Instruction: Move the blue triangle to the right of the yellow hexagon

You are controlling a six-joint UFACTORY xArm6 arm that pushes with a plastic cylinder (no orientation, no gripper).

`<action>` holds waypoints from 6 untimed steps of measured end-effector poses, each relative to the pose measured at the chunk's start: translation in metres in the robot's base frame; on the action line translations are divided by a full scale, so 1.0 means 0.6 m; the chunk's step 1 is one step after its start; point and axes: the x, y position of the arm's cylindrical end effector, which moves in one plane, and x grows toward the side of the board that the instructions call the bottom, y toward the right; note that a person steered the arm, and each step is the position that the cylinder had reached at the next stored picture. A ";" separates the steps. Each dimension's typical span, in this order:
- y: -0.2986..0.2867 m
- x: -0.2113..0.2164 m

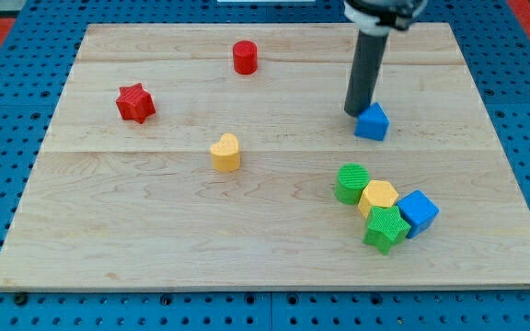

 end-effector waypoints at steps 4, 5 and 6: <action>0.088 0.121; 0.094 0.144; 0.103 0.124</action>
